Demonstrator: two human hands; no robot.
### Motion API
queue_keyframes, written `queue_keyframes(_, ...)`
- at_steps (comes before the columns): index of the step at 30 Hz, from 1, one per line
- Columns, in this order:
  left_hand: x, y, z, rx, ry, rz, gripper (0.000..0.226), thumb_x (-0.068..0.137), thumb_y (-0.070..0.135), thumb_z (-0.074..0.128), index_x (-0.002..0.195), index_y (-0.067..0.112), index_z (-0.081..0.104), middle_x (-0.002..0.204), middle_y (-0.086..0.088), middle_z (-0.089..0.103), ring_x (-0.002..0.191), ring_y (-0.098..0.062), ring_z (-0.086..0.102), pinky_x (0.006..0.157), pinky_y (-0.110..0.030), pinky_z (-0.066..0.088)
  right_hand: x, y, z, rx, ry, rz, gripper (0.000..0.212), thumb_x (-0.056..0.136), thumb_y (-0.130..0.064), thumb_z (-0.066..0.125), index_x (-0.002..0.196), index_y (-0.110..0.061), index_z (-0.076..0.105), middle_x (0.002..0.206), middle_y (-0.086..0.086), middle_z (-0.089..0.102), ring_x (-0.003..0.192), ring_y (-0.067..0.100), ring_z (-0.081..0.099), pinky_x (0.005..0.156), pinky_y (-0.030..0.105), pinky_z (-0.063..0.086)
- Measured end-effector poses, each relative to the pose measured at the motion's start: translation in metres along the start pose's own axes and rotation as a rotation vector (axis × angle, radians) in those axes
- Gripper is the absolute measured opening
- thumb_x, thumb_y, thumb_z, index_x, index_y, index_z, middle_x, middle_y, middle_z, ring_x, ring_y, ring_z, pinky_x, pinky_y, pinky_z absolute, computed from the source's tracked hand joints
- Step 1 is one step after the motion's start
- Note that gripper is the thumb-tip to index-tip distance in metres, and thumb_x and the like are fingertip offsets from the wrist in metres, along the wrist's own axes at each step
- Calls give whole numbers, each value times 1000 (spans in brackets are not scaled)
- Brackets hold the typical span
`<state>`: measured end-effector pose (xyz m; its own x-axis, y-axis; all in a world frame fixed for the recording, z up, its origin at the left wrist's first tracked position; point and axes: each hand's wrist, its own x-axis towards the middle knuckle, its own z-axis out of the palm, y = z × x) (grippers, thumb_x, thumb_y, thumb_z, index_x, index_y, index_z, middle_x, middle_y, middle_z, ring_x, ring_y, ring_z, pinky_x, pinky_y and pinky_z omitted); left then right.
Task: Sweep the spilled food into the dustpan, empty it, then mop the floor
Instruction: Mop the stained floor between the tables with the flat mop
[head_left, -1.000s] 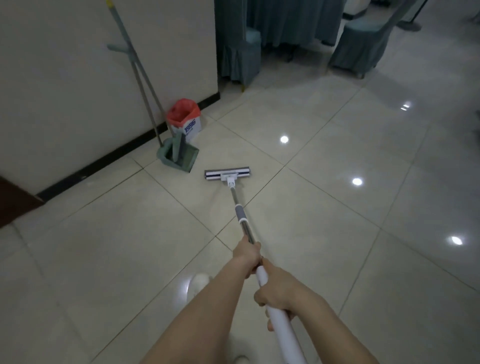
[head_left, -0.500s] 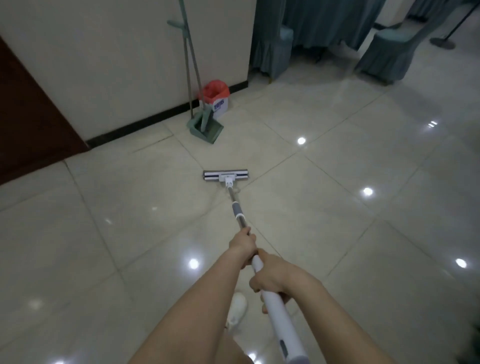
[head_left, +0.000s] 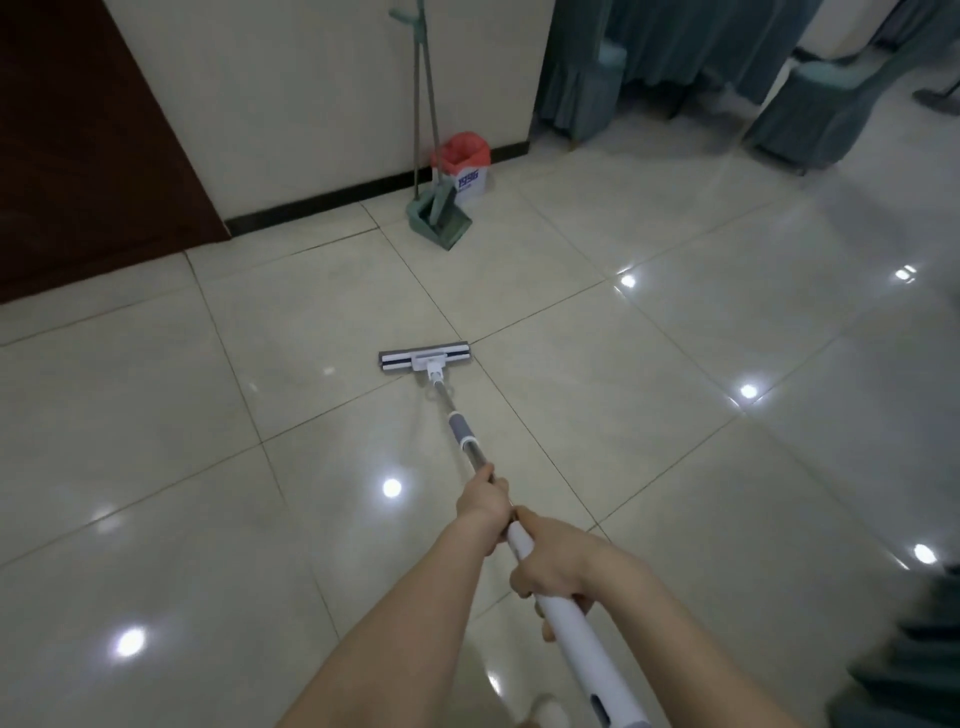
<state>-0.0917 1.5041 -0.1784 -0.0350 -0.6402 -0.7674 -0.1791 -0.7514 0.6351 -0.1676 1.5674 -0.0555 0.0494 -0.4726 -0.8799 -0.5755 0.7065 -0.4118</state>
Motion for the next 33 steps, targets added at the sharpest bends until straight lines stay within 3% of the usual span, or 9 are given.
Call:
queue_keyframes(4, -24, -21, 40, -34, 34, -14, 45, 96, 25, 44, 141, 32, 43, 129, -12, 57, 109, -31, 59, 93, -40, 52, -13, 48, -10, -67, 26, -7, 73, 78, 1, 55, 139, -34, 35, 91, 11, 57, 50, 22, 58, 41, 31, 53)
queue_keyframes(8, -46, -36, 87, -20, 104, 4, 25, 94, 20, 45, 119, 21, 52, 104, -13, 60, 81, -26, 55, 79, -39, 52, -24, 96, -29, -203, 65, -69, 81, 77, -4, 57, 147, -34, 28, 96, 4, 58, 56, 16, 57, 46, 29, 51)
queue_keyframes(12, -33, -21, 116, 3, 222, 10, 26, 95, 19, 45, 120, 12, 48, 105, -14, 59, 89, -30, 55, 78, -34, 49, -14, 110, -56, -152, 127, -105, 73, 76, -3, 53, 139, -37, 39, 92, 0, 60, 50, 15, 57, 46, 27, 50)
queue_keyframes(17, 6, 13, 136, -58, 248, -18, 29, 96, 17, 46, 124, 11, 44, 102, -13, 55, 86, -29, 53, 78, -35, 49, 21, 102, -97, -156, 119, -109, 87, 76, -4, 52, 149, -43, 26, 117, 6, 61, 65, 19, 58, 55, 30, 53)
queue_keyframes(20, 40, 46, 133, -55, 262, -5, 32, 95, 18, 46, 127, 14, 43, 104, -11, 55, 89, -30, 54, 84, -37, 52, 52, 78, -126, -178, 121, -149, 84, 75, -6, 53, 149, -40, 29, 117, 7, 62, 78, 25, 60, 65, 28, 53)
queue_keyframes(23, 84, 87, 120, -52, 276, -7, 35, 95, 20, 46, 130, 16, 42, 102, -9, 52, 93, -30, 55, 87, -41, 53, 88, 37, -156, -153, 95, -167, 81, 76, -5, 53, 146, -40, 32, 111, 7, 63, 73, 25, 63, 61, 30, 55)
queue_keyframes(26, 133, 137, 107, -74, 270, -12, 35, 96, 20, 44, 131, 15, 40, 102, -10, 52, 89, -28, 54, 76, -38, 51, 124, -12, -194, -203, 96, -198, 77, 76, -4, 55, 143, -37, 37, 101, 5, 62, 61, 19, 60, 51, 26, 50)
queue_keyframes(29, 188, 194, 92, -118, 262, -2, 34, 97, 20, 43, 130, 14, 37, 105, -12, 53, 87, -28, 53, 68, -35, 48, 156, -71, -238, -138, 75, -176, 68, 77, 1, 55, 131, -39, 48, 85, 7, 61, 50, 22, 56, 48, 31, 54)
queue_keyframes(33, 248, 280, 65, -128, 262, -46, 31, 97, 19, 42, 127, 14, 39, 108, -14, 56, 87, -30, 54, 58, -31, 45, 193, -161, -292, -128, 66, -172, 66, 78, 3, 57, 126, -42, 52, 84, 10, 61, 44, 22, 55, 40, 27, 49)
